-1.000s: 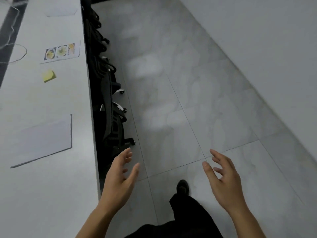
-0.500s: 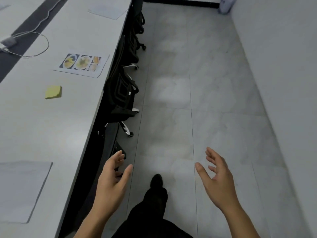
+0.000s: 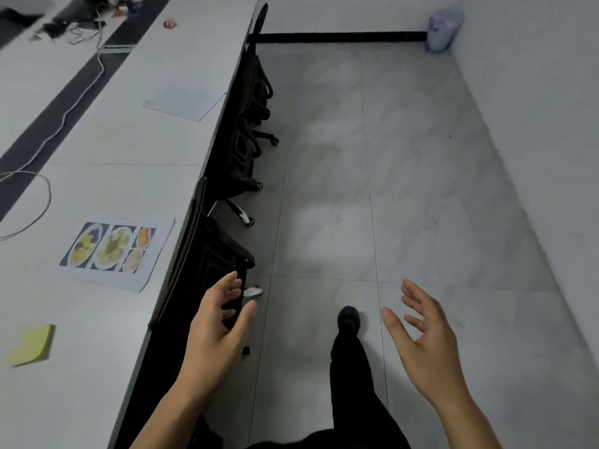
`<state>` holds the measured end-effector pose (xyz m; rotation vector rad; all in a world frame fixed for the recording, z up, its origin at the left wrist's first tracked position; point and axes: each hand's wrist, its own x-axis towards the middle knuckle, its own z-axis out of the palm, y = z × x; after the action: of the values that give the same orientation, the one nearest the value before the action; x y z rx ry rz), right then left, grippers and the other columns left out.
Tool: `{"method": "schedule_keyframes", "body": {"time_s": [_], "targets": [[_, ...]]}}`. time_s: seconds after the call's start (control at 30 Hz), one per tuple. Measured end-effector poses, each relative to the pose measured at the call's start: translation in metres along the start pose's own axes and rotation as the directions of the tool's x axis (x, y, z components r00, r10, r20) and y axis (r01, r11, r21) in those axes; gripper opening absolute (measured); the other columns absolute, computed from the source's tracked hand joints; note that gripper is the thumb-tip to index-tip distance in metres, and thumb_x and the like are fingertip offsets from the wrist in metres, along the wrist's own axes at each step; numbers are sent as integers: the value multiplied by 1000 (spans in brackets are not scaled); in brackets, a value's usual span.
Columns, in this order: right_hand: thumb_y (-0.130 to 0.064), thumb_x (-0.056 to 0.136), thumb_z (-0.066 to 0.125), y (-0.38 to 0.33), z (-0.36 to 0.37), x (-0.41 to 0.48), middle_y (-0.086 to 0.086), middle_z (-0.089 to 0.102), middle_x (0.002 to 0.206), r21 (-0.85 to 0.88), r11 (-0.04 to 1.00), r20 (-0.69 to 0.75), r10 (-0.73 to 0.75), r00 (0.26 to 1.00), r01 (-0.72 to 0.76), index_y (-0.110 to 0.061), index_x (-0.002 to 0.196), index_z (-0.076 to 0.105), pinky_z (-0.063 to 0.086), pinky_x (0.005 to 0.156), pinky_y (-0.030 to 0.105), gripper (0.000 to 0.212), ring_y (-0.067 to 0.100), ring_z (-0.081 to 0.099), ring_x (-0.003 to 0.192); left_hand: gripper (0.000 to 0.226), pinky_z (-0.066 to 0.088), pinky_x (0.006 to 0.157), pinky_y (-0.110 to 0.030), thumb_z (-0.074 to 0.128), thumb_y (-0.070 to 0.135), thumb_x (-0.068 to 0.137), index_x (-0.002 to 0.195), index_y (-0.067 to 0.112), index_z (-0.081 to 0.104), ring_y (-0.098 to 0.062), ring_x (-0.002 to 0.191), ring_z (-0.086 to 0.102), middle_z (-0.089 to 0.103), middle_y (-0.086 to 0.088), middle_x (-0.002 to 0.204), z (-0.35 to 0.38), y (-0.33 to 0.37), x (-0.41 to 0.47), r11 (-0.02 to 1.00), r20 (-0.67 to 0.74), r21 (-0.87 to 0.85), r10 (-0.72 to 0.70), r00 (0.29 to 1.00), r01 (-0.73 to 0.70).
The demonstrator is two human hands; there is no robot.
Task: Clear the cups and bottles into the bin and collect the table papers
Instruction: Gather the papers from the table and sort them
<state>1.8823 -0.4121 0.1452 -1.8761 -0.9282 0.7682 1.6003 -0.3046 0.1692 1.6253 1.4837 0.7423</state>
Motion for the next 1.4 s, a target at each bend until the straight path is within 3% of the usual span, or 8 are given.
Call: {"method": "schedule_keyframes", "body": {"time_s": [0.13,0.27,0.4,0.77,0.87,1.1,1.23,1.4], "targets": [[-36,90,67,-8,10,148,-17,51,136,-3,1000,69,-2,998,2,-33,142,47,46,104,30,56,1,51,124,53,50,100,-32,65,34,91,139,40,42,7,122,51,54,21,131,45,29,110,997,-40,-22,-75,996,74],[-36,90,67,-63,25,288,-16,52,137,2,997,181,-76,981,77,-33,141,47,46,101,26,54,-2,51,123,55,49,98,-27,64,35,91,138,45,38,11,123,49,52,20,134,45,74,208,998,-135,7,-67,989,69],[-45,88,65,-120,65,401,-18,51,136,-36,983,350,-157,923,181,-38,139,46,45,99,26,54,0,52,122,56,45,96,-23,59,44,88,141,36,44,8,125,49,52,22,136,30,92,285,992,-296,-50,-130,946,120],[-48,89,64,-181,235,609,-23,47,135,-149,957,547,-128,827,247,-48,139,42,46,101,28,54,-3,50,120,48,48,91,-24,66,28,92,136,37,48,-3,120,57,57,20,129,6,17,504,918,-390,-251,-387,836,308],[-47,89,64,-224,276,669,-23,48,135,-167,943,578,-145,803,290,-46,141,43,46,102,27,56,-5,50,121,48,52,93,-33,67,29,92,136,36,49,-1,116,58,57,18,131,-26,15,582,917,-424,-266,-387,819,296],[-42,91,65,-316,394,802,-20,47,132,-148,913,673,-190,715,381,-39,143,44,43,92,18,56,-2,51,119,54,46,90,-21,63,33,94,144,26,44,-3,117,56,51,15,135,-96,5,741,928,-497,-184,-372,784,323],[-38,91,67,-323,482,870,-14,43,137,-163,907,798,-111,592,389,-33,144,44,47,100,25,57,1,50,120,57,47,94,-29,62,34,95,146,20,41,-9,117,53,48,3,144,-92,-41,812,830,-458,-236,-554,696,505],[-36,94,63,-310,595,941,-1,34,151,-276,838,901,55,430,471,-20,152,34,40,112,36,66,15,44,135,68,36,112,-39,63,33,94,152,13,33,-23,140,39,37,-8,154,-59,-80,864,583,-353,-308,-804,478,752]]}}
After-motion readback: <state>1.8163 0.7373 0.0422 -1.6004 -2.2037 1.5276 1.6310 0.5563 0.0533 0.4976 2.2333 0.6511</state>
